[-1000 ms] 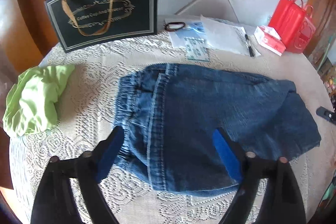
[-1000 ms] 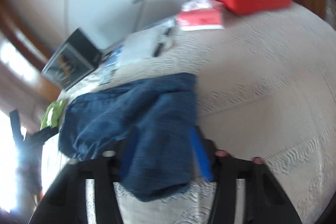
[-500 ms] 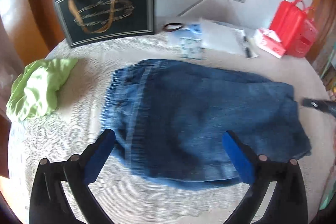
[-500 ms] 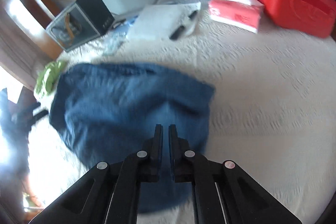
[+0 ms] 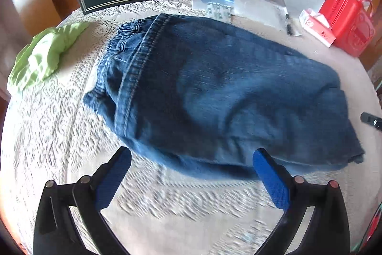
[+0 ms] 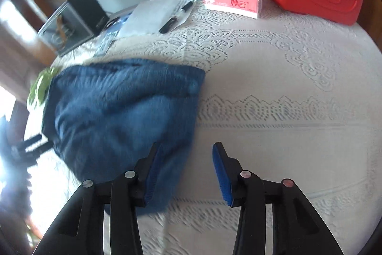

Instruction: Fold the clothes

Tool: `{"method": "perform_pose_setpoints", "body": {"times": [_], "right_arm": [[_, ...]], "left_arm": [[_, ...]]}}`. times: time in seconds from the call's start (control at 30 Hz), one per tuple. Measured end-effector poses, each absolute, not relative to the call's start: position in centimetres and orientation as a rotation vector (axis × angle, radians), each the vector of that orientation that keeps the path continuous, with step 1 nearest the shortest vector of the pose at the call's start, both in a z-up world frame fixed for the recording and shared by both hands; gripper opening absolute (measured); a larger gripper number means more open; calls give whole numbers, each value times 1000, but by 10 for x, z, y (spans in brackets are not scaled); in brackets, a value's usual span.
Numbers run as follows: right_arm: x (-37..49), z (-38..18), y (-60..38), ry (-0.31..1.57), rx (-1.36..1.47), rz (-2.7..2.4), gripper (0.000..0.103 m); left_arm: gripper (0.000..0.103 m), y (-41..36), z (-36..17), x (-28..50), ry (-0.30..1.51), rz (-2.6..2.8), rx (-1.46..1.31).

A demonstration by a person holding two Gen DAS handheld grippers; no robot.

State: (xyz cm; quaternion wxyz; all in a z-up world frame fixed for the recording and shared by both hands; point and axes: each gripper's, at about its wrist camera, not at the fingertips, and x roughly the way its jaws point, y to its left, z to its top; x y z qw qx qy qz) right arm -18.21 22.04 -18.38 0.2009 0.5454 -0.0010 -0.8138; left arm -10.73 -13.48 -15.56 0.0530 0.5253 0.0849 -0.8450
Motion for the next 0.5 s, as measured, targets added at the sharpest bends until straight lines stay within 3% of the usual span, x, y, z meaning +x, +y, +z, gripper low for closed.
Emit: {"method": "perform_pose_setpoints", "body": {"times": [0.27, 0.4, 0.5], "right_arm": [[-203, -163, 244, 205, 1333, -2120, 45], [-227, -171, 242, 370, 1222, -1937, 27], [-244, -178, 240, 463, 1145, -1806, 27]], "left_arm": [[103, -42, -144, -81, 464, -2514, 1476], [103, 16, -147, -79, 573, -2373, 1363], [103, 54, -149, -79, 647, -2282, 1318]]}}
